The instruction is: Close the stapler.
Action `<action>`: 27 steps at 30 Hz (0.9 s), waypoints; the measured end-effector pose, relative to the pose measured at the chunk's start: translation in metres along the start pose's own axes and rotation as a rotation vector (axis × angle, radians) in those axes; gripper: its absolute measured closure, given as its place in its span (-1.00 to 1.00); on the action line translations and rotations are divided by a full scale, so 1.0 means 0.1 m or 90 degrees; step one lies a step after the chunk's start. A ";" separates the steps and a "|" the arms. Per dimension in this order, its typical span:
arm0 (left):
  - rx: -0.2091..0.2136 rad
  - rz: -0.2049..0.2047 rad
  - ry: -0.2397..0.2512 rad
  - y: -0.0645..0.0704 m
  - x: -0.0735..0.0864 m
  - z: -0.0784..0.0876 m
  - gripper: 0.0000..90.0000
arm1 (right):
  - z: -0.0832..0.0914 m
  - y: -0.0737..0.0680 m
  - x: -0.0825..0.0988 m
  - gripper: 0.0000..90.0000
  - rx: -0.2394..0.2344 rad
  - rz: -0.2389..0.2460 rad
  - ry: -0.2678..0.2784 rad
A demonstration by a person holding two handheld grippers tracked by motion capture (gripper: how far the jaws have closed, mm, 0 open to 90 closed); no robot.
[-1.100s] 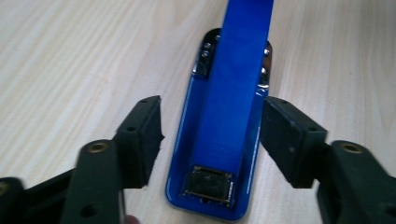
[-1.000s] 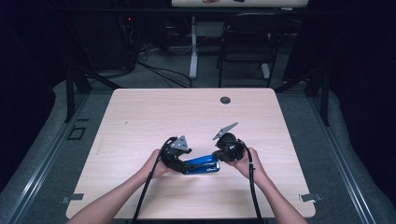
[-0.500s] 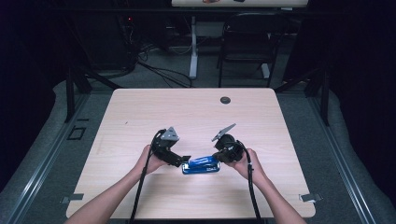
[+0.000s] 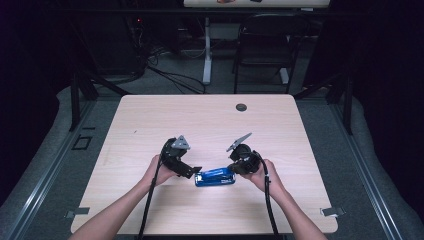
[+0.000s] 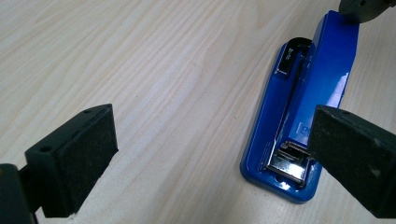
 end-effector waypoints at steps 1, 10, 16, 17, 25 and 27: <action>0.000 -0.001 0.000 0.00 0.00 0.00 -0.96 | 0.00 0.00 0.00 1.00 -0.003 -0.006 0.004; -0.001 0.000 0.003 -0.01 0.00 0.00 -0.96 | 0.03 0.02 0.00 0.93 -0.021 -0.019 0.026; 0.001 0.002 0.002 -0.02 0.01 0.01 -0.98 | 0.09 0.02 -0.03 0.67 -0.006 -0.012 0.029; 0.001 0.002 0.000 -0.03 0.01 0.02 -0.98 | 0.08 0.03 -0.03 0.50 0.000 -0.012 0.021; 0.000 0.013 0.018 -0.07 0.02 0.07 -0.99 | 0.18 0.05 0.01 -0.19 0.025 -0.029 0.034; -0.002 0.014 0.019 -0.08 0.02 0.08 -0.99 | 0.23 0.07 0.03 -0.34 0.036 -0.029 0.036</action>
Point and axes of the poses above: each handheld gripper's, and its own axes: z roughly backward along the jaws, x roughly out of its underside, y roughly to its right, the point moved 3 cm from there along -z, roughly forward along the jaws, and after that the axes turned 9 degrees about z, right-handed, at the moved point
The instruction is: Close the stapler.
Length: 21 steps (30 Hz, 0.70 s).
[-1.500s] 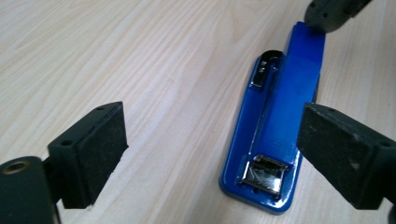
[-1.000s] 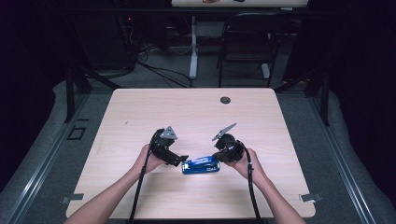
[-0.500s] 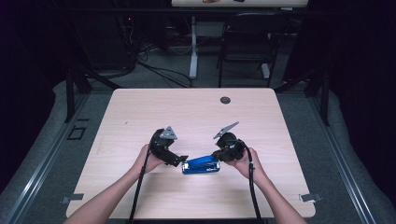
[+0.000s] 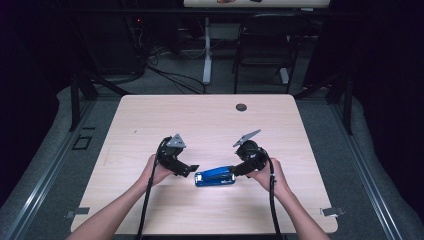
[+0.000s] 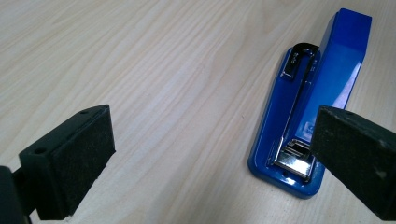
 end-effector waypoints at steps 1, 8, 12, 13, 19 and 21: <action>-0.002 0.003 0.001 -0.03 0.01 0.02 -0.99 | 0.02 0.01 0.01 -0.43 0.007 -0.002 0.002; -0.015 0.015 0.013 -0.11 0.03 0.09 -0.99 | 0.18 0.16 0.16 -0.74 0.058 -0.026 0.014; -0.025 0.025 0.013 -0.17 0.06 0.09 -0.99 | 0.26 0.27 0.33 -0.92 0.075 -0.060 0.009; -0.025 0.024 0.011 -0.18 0.06 0.10 -0.99 | 0.27 0.29 0.37 -0.95 0.082 -0.063 0.006; -0.036 0.026 0.006 -0.25 0.10 0.10 -0.99 | 0.32 0.41 0.65 -1.00 0.097 -0.098 -0.022; -0.042 0.030 0.006 -0.27 0.12 0.08 -0.99 | 0.31 0.44 0.74 -1.00 0.098 -0.106 -0.026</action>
Point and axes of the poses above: each handheld gripper's, and its own axes: z roughly backward along the jaws, x roughly out of its underside, y roughly to its right, the point moved 3 cm from there along -z, roughly forward along the jaws, and after that the axes turned 9 degrees about z, right-handed, at the moved point
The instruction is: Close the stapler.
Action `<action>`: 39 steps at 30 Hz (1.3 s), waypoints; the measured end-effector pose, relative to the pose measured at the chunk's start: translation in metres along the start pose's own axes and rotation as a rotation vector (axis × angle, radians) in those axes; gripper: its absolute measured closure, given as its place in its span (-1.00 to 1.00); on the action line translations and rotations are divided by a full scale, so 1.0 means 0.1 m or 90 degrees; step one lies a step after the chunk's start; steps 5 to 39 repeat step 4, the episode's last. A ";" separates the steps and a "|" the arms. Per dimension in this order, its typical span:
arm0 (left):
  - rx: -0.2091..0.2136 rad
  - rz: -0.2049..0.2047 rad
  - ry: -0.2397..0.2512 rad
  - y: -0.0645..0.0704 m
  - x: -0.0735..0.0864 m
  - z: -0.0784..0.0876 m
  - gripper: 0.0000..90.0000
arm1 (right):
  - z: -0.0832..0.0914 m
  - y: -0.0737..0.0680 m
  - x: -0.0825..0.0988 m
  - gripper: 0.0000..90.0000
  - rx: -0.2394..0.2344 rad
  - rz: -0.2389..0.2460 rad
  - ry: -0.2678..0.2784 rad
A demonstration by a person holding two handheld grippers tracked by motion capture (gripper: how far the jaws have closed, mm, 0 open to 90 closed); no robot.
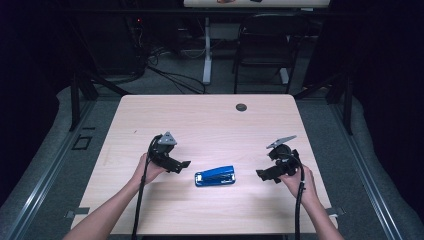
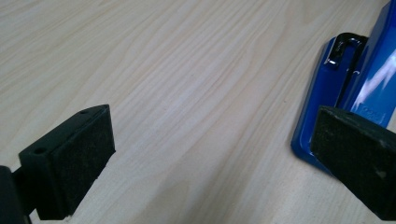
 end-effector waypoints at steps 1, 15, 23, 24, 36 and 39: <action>-0.004 0.000 -0.003 -0.01 0.01 -0.01 -0.99 | -0.02 0.02 0.03 -1.00 0.001 -0.004 -0.008; -0.013 -0.004 -0.013 -0.04 0.03 -0.03 -0.99 | -0.07 0.09 0.10 -1.00 0.001 -0.017 -0.025; -0.013 -0.004 -0.013 -0.04 0.03 -0.03 -0.99 | -0.07 0.09 0.10 -1.00 0.001 -0.017 -0.025; -0.013 -0.004 -0.013 -0.04 0.03 -0.03 -0.99 | -0.07 0.09 0.10 -1.00 0.001 -0.017 -0.025; -0.013 -0.004 -0.013 -0.04 0.03 -0.03 -0.99 | -0.07 0.09 0.10 -1.00 0.001 -0.017 -0.025; -0.013 -0.004 -0.013 -0.04 0.03 -0.03 -0.99 | -0.07 0.09 0.10 -1.00 0.001 -0.017 -0.025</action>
Point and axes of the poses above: each handheld gripper's, and its own axes: z roughly backward along the jaws, x roughly out of its underside, y roughly to its right, the point moved 3 cm from there along -z, roughly forward along the jaws, and after that the axes turned 9 degrees about z, right-handed, at the moved point
